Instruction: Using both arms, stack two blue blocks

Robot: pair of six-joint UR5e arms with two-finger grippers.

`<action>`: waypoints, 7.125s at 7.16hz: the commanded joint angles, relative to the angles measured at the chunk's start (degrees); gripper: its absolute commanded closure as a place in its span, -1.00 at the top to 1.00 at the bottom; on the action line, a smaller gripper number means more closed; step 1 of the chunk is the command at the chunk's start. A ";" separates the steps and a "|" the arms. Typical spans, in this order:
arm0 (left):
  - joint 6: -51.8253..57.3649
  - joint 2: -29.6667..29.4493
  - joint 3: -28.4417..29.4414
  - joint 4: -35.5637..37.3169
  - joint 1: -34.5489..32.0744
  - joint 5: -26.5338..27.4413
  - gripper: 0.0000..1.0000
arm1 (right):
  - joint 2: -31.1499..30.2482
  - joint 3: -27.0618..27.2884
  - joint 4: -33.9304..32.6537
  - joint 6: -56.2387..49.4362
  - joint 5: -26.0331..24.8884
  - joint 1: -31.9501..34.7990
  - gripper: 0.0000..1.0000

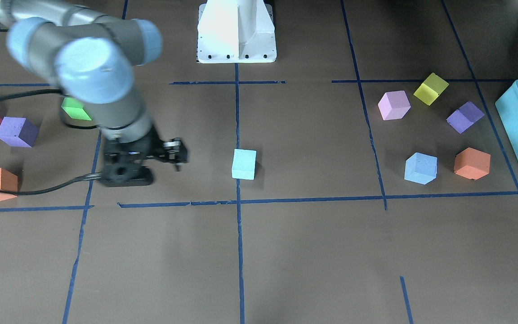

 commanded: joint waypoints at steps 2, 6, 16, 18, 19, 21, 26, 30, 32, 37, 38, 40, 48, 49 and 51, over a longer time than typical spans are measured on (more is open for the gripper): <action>-0.40 -2.51 0.12 -0.45 0.09 -0.48 1.00 | -22.05 8.14 0.34 -34.73 6.16 15.57 0.99; -0.40 -5.15 0.29 -8.88 0.44 -0.91 1.00 | -42.28 8.06 0.43 -68.28 11.60 35.62 1.00; -37.10 -15.00 11.61 -36.18 27.49 0.75 1.00 | -49.10 9.65 0.43 -69.65 12.06 42.08 1.00; -40.12 -15.80 12.95 -36.48 31.09 5.92 1.00 | -49.10 9.65 0.43 -69.65 11.97 42.08 1.00; -40.04 -16.41 14.78 -36.57 31.63 5.94 1.00 | -49.10 9.56 0.43 -69.65 11.97 42.08 1.00; -40.22 -17.99 17.25 -36.48 32.08 5.94 1.00 | -49.10 9.65 0.43 -69.65 11.97 42.08 1.00; -42.41 -19.22 13.15 -34.56 31.82 5.85 -0.29 | -49.10 9.65 0.43 -69.65 12.06 42.08 1.00; -61.60 -39.48 10.13 -14.27 38.37 10.13 -0.25 | -49.10 9.65 0.43 -69.56 12.06 42.08 1.00; -71.73 -53.52 18.61 -13.81 46.21 15.84 -0.25 | -49.10 9.65 0.43 -69.56 12.06 42.08 1.00; -71.59 -58.42 22.09 -14.07 51.59 20.62 -0.19 | -49.01 9.65 0.43 -69.56 12.06 42.08 1.00; -71.51 -58.43 22.09 -14.07 52.20 20.62 -0.15 | -49.01 9.65 0.43 -69.56 12.06 42.08 1.00; -71.51 -59.21 23.76 -14.07 52.30 20.62 0.41 | -48.92 9.65 0.43 -69.48 12.06 42.08 1.00; -57.24 -45.86 5.91 -3.17 42.73 10.86 0.99 | -48.92 9.56 0.43 -69.56 12.14 42.08 1.00; -49.26 -39.25 1.75 -3.35 39.50 10.60 0.99 | -48.92 9.56 0.43 -69.56 12.14 42.08 1.00; -33.96 -26.41 -2.16 -3.70 27.76 3.62 0.99 | -48.92 9.39 0.43 -69.65 12.06 42.08 1.00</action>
